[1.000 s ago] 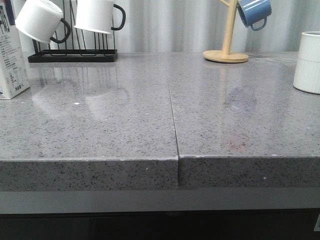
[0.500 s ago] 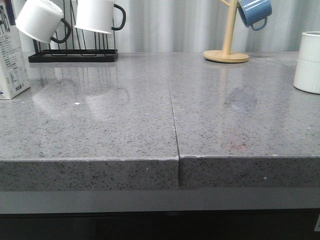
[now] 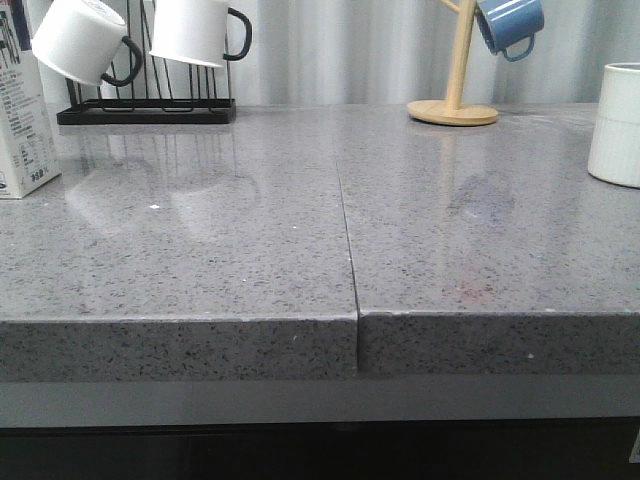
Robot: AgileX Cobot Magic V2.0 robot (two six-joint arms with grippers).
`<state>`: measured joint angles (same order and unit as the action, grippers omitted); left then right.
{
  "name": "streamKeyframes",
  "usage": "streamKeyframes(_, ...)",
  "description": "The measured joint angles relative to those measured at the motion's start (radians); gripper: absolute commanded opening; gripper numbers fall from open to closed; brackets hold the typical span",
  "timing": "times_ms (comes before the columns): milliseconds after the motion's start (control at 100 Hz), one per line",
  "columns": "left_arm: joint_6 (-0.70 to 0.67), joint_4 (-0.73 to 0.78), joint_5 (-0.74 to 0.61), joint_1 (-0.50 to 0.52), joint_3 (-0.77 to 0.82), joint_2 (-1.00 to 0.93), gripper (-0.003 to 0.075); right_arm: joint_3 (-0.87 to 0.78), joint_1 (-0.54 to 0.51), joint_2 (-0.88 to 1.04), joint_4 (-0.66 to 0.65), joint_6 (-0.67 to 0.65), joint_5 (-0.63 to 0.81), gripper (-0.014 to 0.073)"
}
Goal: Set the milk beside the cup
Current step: 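Reach the right gripper toward the white HOME mug's handle, then grasp the mug handle with the right gripper and lift it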
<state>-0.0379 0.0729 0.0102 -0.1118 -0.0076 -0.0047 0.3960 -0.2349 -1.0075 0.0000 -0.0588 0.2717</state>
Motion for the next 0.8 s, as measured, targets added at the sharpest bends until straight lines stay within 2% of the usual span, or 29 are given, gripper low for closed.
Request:
streamKeyframes(130,0.000,0.000,0.000,0.000,0.000,0.000,-0.0021,0.004,0.000,-0.130,0.000,0.000,0.167,0.0346)
streamKeyframes(230,0.000,0.000,0.000,0.000,0.000,0.000,-0.0021,0.017,0.000,-0.221,-0.028,0.000,0.230,0.0346)
streamKeyframes(540,0.000,0.000,0.000,0.000,0.000,0.000,-0.0021,0.144,0.000,-0.410,-0.117,-0.008,0.261,0.0346)
streamKeyframes(800,0.000,0.000,0.000,0.000,0.000,0.000,-0.0021,0.218,0.000,-0.509,-0.131,-0.008,0.290,0.0346)
